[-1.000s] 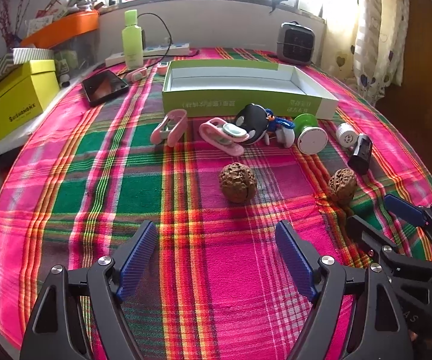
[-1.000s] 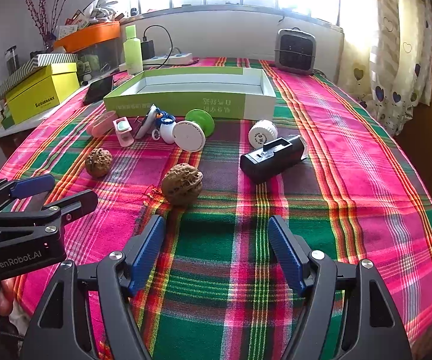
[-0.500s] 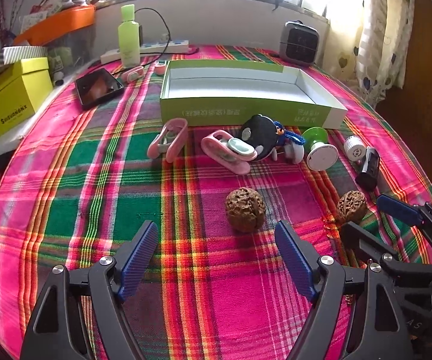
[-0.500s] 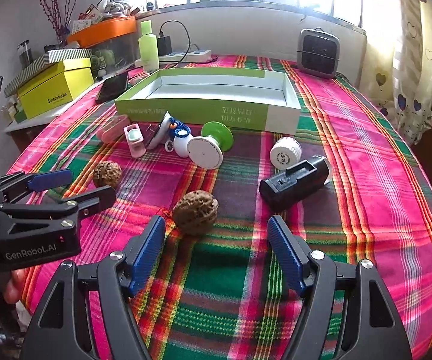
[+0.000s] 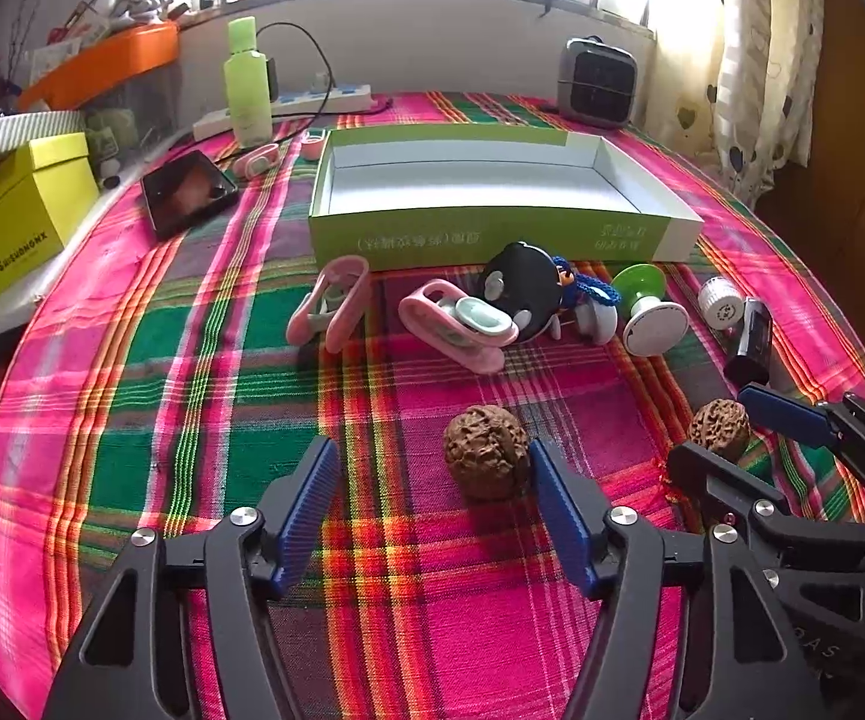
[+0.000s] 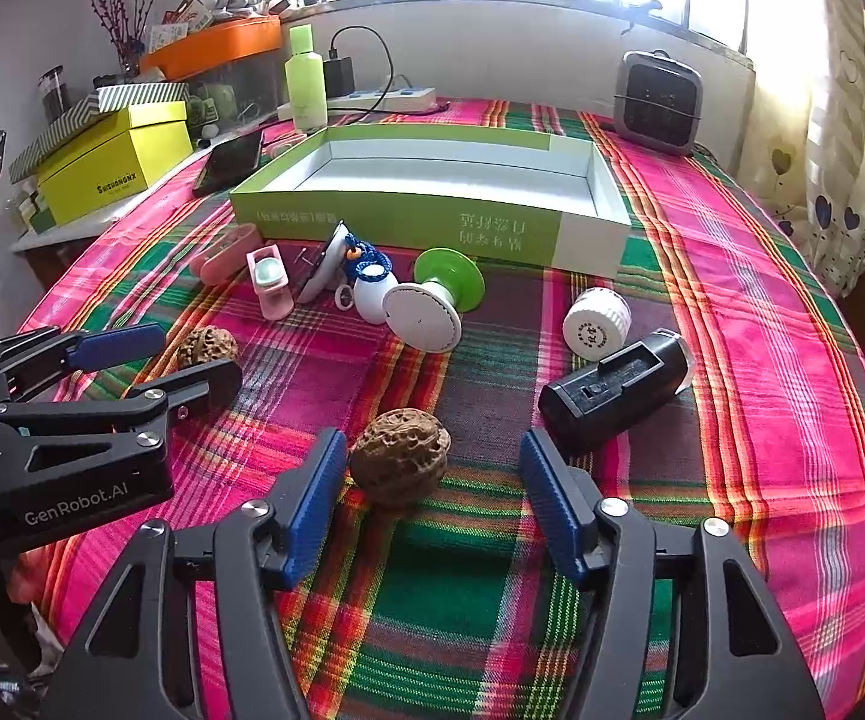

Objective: Organize objects
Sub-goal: 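Close the left gripper on the walnut and lift it, then carry the walnut into the white box lid with the left gripper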

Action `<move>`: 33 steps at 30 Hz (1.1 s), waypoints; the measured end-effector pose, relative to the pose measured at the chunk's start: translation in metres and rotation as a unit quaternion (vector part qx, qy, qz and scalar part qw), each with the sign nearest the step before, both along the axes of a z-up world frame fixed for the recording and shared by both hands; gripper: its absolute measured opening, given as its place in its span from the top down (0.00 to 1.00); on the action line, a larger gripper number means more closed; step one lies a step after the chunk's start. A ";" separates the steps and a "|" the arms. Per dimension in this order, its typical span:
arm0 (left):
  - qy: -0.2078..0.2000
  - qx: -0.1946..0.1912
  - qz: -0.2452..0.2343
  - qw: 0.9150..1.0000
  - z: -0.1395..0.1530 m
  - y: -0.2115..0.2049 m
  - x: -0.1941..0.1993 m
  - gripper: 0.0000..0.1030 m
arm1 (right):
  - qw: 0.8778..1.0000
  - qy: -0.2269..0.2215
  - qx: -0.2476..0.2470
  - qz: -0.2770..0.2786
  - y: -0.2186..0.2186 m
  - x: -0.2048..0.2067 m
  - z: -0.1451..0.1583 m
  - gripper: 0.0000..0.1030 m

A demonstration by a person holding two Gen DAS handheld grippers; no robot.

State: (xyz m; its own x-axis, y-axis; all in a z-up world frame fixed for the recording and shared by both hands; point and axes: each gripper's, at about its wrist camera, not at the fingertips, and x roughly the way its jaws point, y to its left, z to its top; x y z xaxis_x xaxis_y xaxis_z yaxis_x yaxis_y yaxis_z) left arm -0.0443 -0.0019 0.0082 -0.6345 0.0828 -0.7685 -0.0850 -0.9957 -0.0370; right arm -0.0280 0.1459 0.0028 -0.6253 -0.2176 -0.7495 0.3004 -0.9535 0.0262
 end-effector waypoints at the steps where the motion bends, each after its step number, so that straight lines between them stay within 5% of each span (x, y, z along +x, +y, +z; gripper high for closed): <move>1: 0.000 -0.001 0.000 1.000 0.000 0.000 0.000 0.41 | 1.000 0.000 0.000 0.000 0.000 0.000 0.000 0.47; 14: 0.003 0.002 0.000 1.000 0.003 -0.002 -0.004 0.73 | 1.000 -0.003 -0.007 0.014 -0.006 -0.002 0.003 0.67; 33: 0.025 0.021 -0.006 0.999 0.027 -0.005 -0.017 0.73 | 0.999 0.019 -0.025 0.029 -0.011 -0.018 0.025 0.67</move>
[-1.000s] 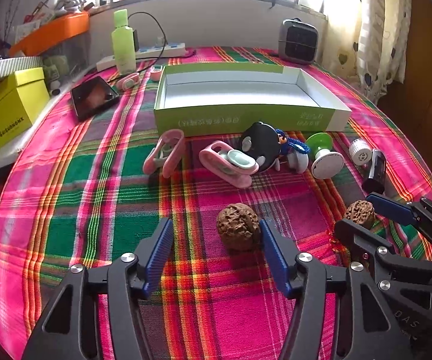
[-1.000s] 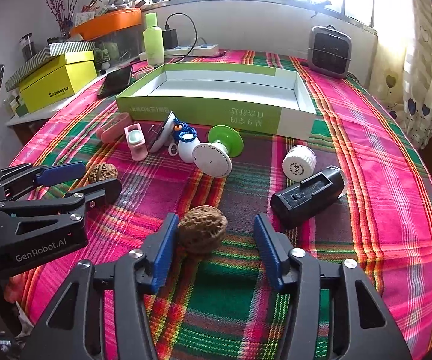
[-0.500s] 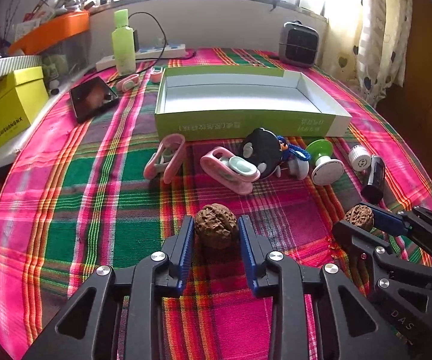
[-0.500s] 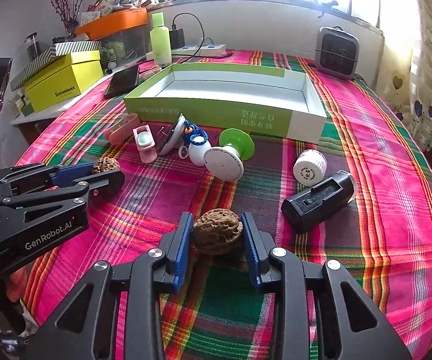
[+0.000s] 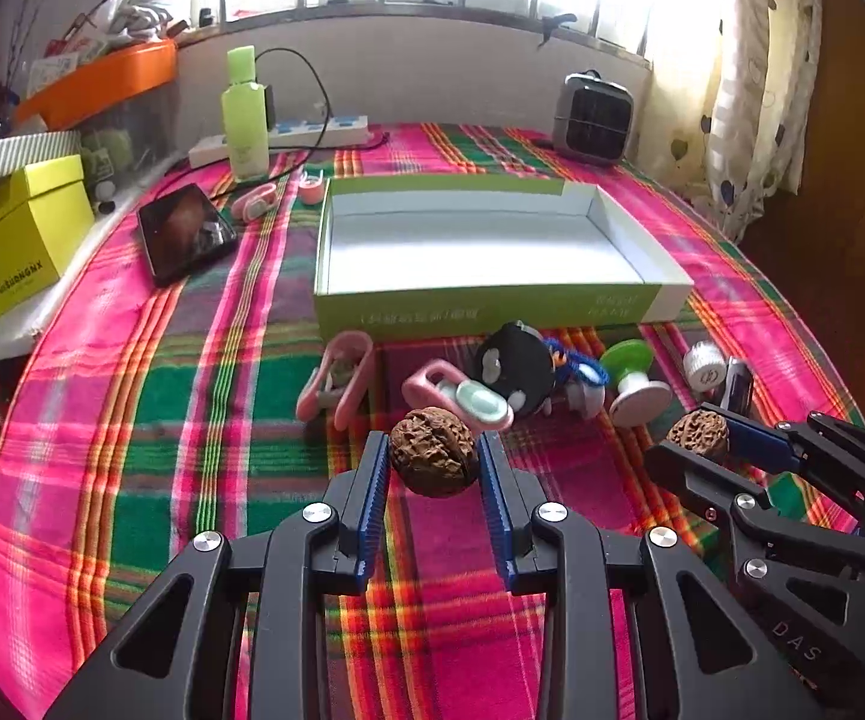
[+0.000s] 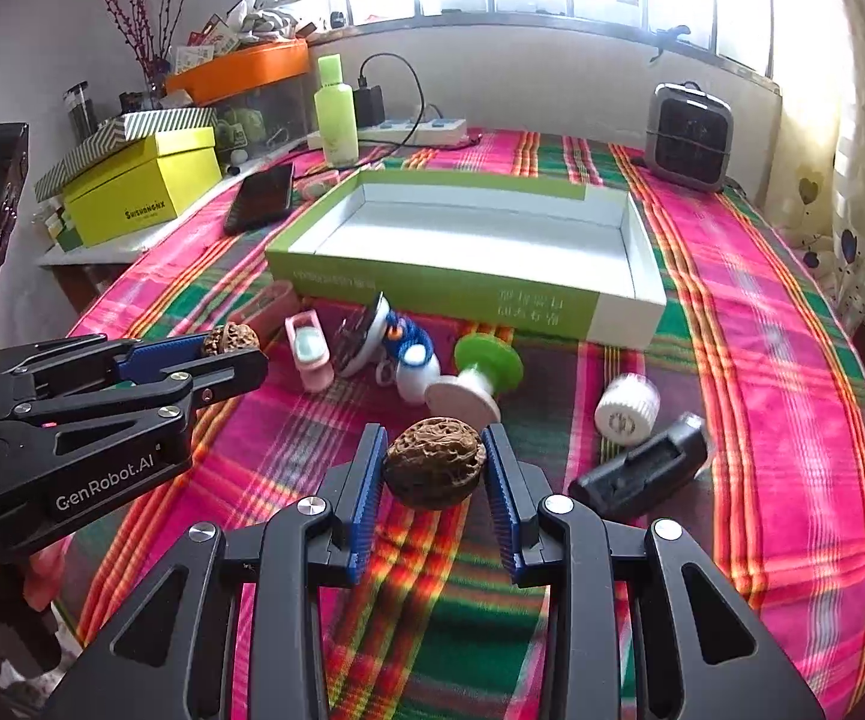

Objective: Organize objects
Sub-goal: 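Carry the walnut into the white box lid with the left gripper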

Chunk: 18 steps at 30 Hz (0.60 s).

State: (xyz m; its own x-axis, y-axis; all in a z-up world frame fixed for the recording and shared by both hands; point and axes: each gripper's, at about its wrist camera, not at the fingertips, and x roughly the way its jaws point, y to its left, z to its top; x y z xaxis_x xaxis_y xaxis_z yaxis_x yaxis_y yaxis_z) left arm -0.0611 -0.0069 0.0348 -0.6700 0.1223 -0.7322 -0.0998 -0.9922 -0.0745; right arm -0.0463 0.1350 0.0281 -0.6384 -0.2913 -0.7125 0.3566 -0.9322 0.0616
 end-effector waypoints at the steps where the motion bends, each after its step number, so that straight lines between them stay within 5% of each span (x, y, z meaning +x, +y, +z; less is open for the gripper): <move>1: 0.002 0.001 0.000 1.000 0.002 -0.001 -0.002 0.73 | 1.000 0.003 -0.001 0.000 0.000 -0.003 0.002 0.67; 18: 0.011 0.017 0.006 1.000 0.024 -0.010 -0.074 0.73 | 1.000 0.012 -0.010 0.002 -0.009 -0.078 0.028 0.67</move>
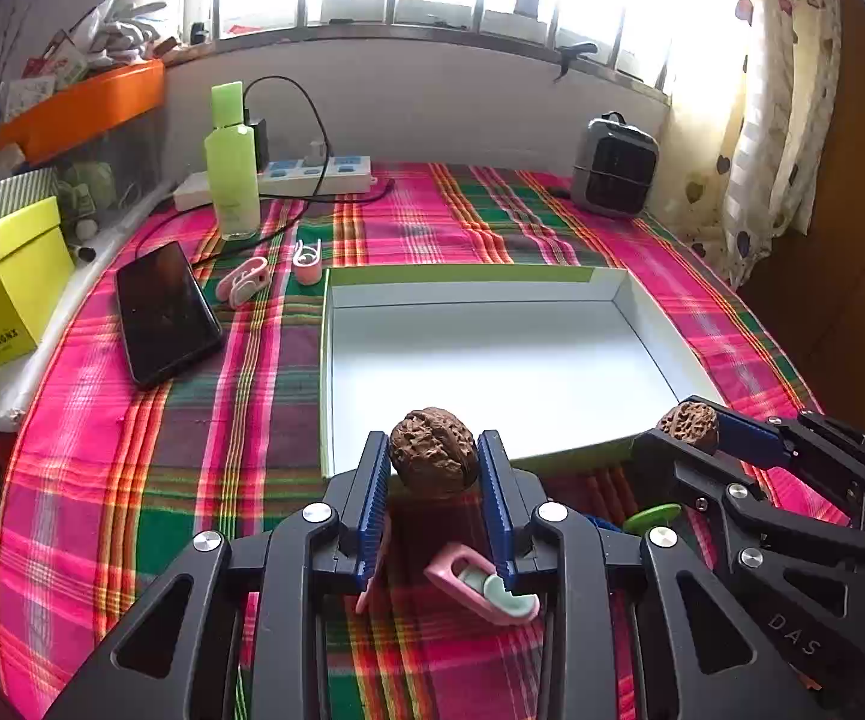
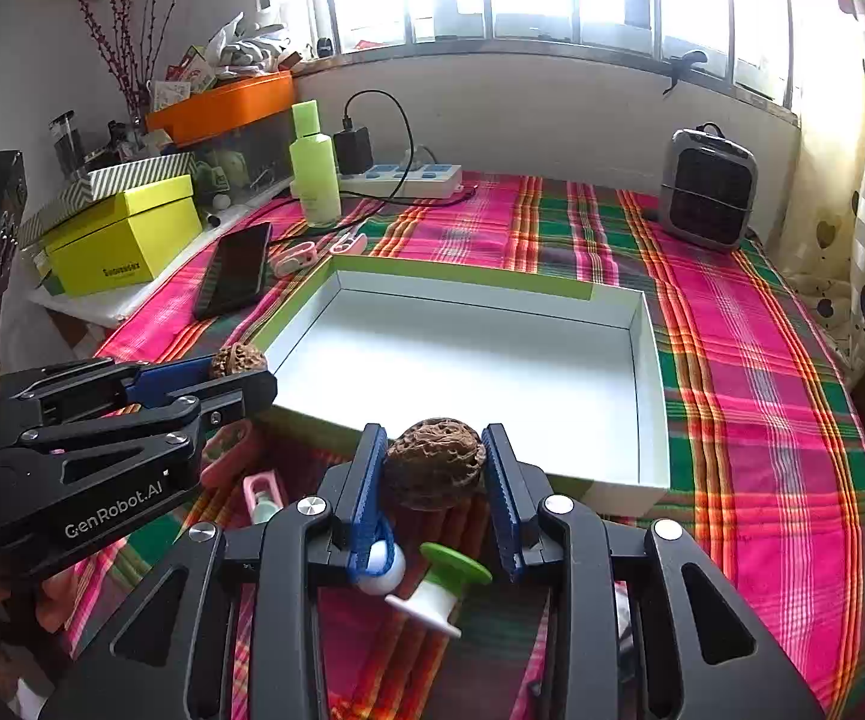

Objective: Organize objects
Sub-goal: 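Carry the walnut into the white box lid with the left gripper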

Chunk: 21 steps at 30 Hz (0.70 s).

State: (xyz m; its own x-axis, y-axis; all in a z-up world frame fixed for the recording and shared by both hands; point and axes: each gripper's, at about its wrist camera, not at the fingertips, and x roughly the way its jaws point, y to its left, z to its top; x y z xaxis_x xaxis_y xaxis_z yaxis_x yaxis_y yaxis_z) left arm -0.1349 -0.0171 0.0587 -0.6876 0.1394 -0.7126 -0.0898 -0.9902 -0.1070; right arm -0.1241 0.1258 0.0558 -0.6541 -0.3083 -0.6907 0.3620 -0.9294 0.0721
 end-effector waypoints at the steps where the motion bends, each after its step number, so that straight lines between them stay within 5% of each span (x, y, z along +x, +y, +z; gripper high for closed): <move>1: -0.001 0.000 -0.004 1.000 -0.001 0.000 -0.006 0.73 | 1.000 -0.002 0.001 0.000 -0.001 -0.006 -0.001 0.67; 21: -0.037 -0.019 0.000 0.999 -0.021 -0.002 -0.097 0.73 | 0.998 -0.046 0.038 -0.012 -0.014 -0.112 -0.025 0.67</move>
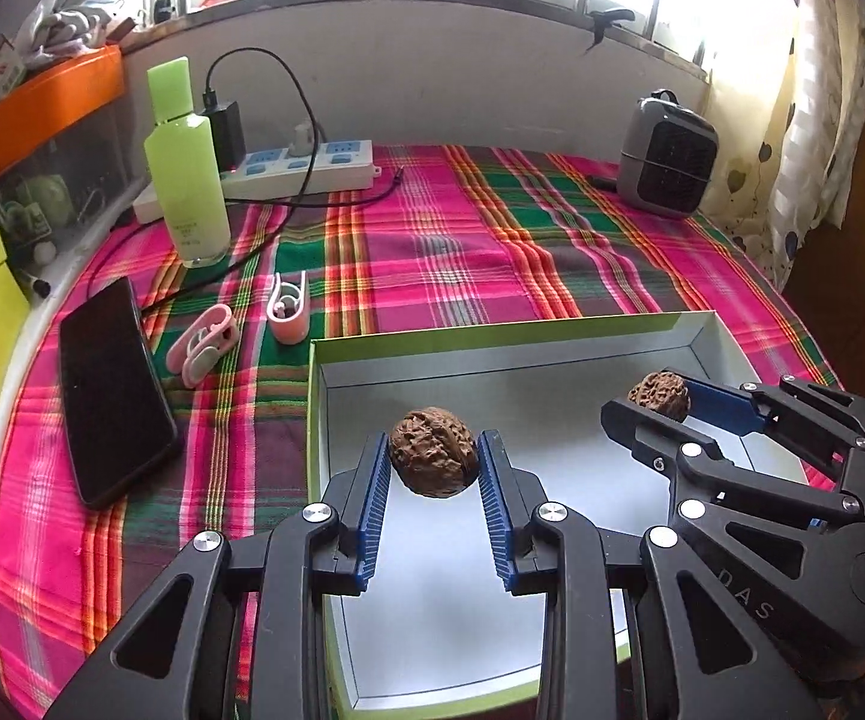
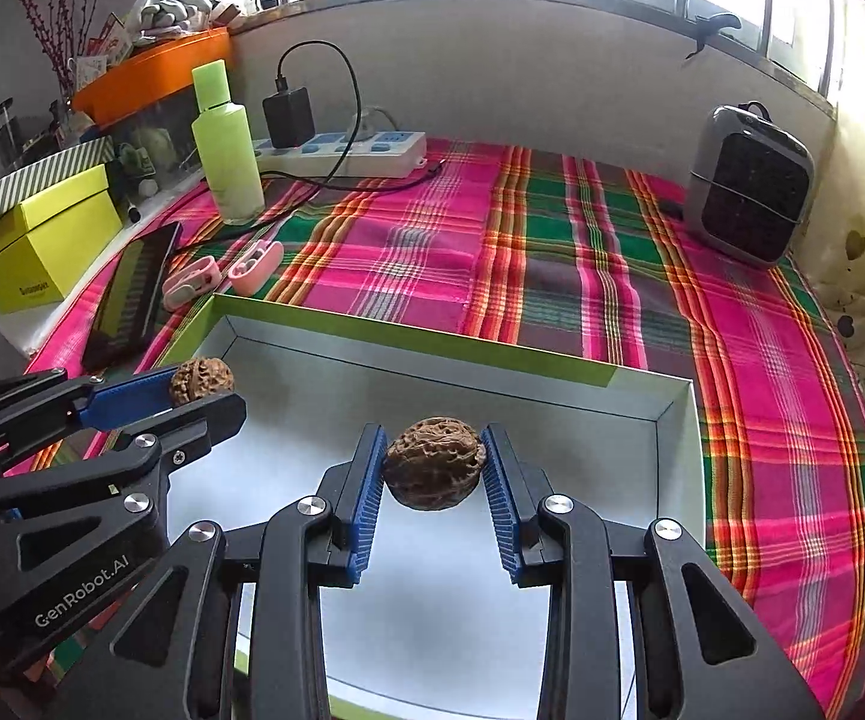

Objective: Organize objects
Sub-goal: 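Carry the walnut into the white box lid with the left gripper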

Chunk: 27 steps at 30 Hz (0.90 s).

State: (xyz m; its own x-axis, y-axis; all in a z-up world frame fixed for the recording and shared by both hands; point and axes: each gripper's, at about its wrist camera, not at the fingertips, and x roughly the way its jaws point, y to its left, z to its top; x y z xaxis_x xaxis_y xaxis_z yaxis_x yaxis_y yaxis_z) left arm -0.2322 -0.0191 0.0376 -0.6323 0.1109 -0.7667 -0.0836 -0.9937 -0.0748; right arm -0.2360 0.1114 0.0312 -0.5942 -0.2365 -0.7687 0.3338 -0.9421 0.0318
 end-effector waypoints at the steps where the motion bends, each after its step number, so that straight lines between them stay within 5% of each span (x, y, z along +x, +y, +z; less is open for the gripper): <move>1: -0.003 0.000 0.002 1.000 -0.002 0.000 -0.003 0.73 | 1.000 -0.002 0.003 0.000 0.000 -0.002 -0.001 0.67; 27: -0.025 -0.007 -0.002 1.000 -0.017 0.005 -0.032 0.73 | 0.999 -0.029 0.023 -0.014 0.000 -0.033 -0.015 0.67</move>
State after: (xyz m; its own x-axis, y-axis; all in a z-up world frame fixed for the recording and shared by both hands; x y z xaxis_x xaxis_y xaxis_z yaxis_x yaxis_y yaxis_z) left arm -0.2638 -0.0139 0.0202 -0.5927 0.1023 -0.7989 -0.0840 -0.9943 -0.0650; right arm -0.2687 0.1116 0.0161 -0.5548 -0.1836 -0.8115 0.3052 -0.9523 0.0068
